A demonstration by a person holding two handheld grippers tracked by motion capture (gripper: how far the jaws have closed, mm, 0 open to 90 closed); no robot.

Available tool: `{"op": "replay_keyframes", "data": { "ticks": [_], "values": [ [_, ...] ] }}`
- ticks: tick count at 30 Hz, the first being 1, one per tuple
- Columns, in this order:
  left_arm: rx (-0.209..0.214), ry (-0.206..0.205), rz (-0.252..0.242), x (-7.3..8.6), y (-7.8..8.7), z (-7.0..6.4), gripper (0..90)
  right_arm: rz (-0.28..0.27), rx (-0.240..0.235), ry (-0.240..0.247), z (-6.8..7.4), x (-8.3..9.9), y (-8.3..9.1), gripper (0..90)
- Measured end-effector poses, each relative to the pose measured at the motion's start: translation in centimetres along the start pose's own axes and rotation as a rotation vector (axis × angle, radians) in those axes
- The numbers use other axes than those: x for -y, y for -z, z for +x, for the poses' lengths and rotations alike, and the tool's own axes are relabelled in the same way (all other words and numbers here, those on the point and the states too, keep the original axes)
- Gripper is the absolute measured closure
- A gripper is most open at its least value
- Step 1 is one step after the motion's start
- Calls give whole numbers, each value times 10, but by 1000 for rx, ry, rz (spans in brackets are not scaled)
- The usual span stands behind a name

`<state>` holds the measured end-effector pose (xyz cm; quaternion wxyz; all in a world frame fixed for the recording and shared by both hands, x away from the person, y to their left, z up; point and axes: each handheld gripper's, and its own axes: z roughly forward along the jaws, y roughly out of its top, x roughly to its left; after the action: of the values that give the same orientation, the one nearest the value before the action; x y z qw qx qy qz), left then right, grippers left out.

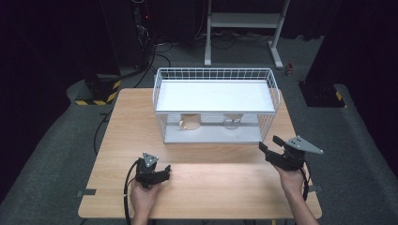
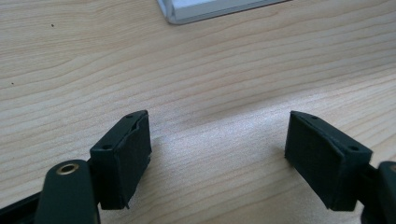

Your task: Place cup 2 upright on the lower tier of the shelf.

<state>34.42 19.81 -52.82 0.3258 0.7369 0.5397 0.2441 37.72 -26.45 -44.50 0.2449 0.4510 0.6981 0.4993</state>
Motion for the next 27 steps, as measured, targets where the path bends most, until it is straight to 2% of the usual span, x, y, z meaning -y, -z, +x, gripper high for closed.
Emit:
{"op": "replay_keyframes", "data": {
  "ticks": [15,27],
  "values": [
    [-1,4,-4,0,0,0,226,-9,10,-19,-7,9,14,330],
    [-1,4,-4,0,0,0,226,20,37,-8,-10,21,20,337]
  ]
}}
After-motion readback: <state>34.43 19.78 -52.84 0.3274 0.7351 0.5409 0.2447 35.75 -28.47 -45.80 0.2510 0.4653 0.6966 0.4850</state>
